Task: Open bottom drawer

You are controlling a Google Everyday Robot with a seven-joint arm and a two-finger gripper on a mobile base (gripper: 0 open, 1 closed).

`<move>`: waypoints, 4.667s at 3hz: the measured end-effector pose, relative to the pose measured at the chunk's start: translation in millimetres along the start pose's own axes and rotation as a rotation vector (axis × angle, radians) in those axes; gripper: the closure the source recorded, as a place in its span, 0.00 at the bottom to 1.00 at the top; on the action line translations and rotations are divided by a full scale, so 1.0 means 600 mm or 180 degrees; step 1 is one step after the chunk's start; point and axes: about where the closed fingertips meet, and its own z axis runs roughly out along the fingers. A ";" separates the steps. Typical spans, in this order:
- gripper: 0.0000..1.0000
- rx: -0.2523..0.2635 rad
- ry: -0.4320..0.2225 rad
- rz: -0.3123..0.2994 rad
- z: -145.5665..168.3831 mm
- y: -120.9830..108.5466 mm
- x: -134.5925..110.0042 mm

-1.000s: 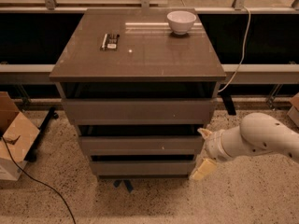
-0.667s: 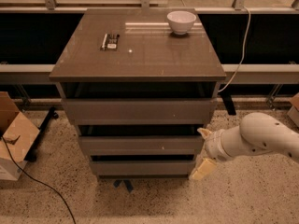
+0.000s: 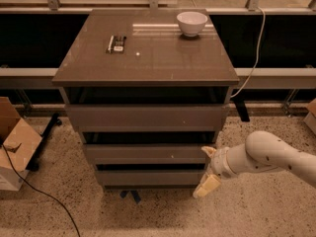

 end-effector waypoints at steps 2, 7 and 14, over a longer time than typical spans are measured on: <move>0.00 -0.0185 -0.0340 0.0311 0.113 -0.014 0.065; 0.00 -0.0156 -0.0126 0.0594 0.268 -0.038 0.156; 0.00 0.0173 0.0795 0.0247 0.433 -0.091 0.267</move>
Offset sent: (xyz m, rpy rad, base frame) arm 0.0237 0.0084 -0.1216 0.2061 0.0999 -0.0707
